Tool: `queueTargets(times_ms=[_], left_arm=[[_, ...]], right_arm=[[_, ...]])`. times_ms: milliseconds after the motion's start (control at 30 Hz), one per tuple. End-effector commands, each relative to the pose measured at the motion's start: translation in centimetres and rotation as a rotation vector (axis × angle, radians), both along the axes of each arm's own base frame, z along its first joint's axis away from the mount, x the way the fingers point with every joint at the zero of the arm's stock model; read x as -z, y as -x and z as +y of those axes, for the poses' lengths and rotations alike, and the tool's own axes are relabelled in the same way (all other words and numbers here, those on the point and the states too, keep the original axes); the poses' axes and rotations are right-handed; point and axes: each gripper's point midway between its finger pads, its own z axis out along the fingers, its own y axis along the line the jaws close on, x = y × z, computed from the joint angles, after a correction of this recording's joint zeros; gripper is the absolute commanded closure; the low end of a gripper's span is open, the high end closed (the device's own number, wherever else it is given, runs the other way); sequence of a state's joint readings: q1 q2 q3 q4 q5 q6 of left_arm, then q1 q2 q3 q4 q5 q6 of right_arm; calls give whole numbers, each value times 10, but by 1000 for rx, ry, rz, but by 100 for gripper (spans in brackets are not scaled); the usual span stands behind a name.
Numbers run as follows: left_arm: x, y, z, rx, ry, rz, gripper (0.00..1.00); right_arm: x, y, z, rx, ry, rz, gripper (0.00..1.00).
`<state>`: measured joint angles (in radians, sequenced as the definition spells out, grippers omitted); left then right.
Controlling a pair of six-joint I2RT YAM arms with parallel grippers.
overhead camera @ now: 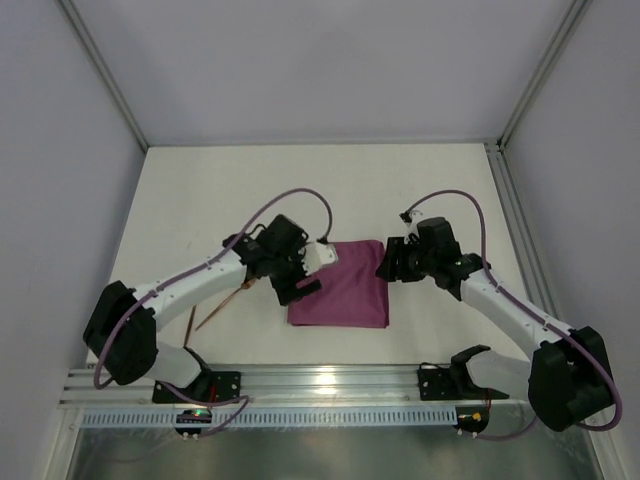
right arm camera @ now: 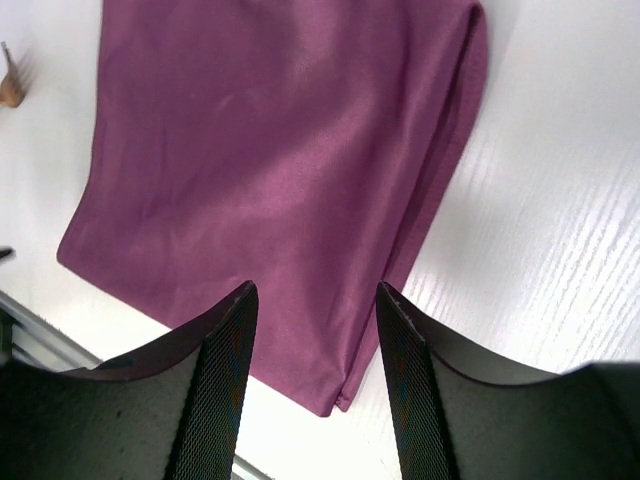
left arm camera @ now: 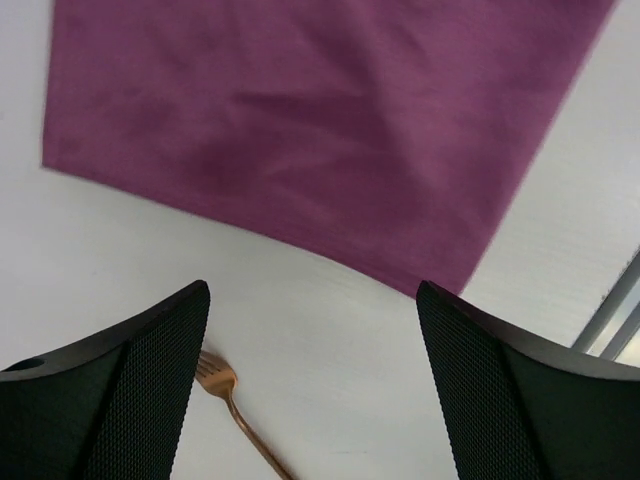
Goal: Fold the napkin into a case and place the utensils inside
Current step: Move the lower triangle-folded napkin to the center of the board, then pick up the lower triangle-folded napkin from the center of the board.
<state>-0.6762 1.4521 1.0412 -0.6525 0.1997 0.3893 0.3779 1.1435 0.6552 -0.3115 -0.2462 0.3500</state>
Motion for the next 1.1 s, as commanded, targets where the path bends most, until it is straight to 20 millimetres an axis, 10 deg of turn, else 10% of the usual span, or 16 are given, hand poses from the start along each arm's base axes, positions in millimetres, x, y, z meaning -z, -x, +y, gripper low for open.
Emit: queueTargets(times_ms=[0,233,567,1067], left_arm=[[19,41,13,319,-215,-84,14],[38,74,11,596,-344,-290,12],[65,68,-12,577,-352,-414,18],[83,83,-19,591,-339,-405,54]], right_arm=[[-39,-4,14,-148,-35,-134,45],[-52,3,22,-206,-95,-199,45],[-39,12,25,-212,-131,-163,45],[-46,17,25,-230,-135,-200,46]])
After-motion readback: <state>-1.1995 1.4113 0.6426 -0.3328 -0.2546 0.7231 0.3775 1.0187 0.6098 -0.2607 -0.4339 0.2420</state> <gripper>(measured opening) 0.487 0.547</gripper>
